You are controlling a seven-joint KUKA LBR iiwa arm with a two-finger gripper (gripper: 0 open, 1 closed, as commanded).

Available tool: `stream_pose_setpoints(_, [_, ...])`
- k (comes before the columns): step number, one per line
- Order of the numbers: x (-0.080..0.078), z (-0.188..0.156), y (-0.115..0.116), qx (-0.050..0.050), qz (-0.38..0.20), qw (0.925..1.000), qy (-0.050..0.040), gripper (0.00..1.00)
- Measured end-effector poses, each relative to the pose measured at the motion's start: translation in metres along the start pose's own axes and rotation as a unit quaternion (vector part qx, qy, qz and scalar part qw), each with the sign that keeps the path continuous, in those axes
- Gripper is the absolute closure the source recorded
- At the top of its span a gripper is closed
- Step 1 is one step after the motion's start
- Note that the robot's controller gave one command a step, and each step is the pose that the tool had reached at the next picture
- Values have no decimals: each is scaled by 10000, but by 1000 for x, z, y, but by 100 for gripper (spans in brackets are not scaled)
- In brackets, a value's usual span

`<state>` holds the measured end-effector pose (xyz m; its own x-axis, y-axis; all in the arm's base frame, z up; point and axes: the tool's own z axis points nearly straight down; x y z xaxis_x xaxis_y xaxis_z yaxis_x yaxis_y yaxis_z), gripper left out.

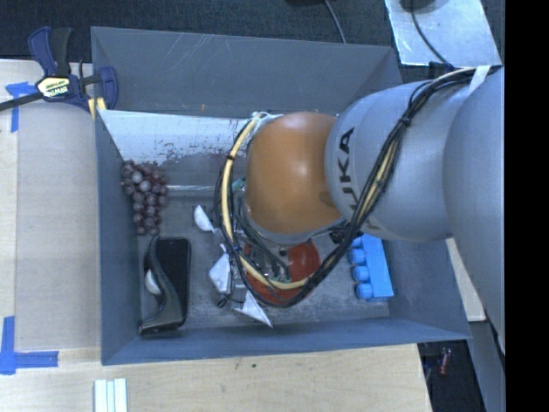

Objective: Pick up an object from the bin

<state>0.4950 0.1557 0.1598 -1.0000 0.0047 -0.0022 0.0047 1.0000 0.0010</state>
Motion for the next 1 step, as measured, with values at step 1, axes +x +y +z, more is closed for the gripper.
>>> stream_pose_setpoints(1, [-6, -91, -15, -15, 361, 9993, -54, 0])
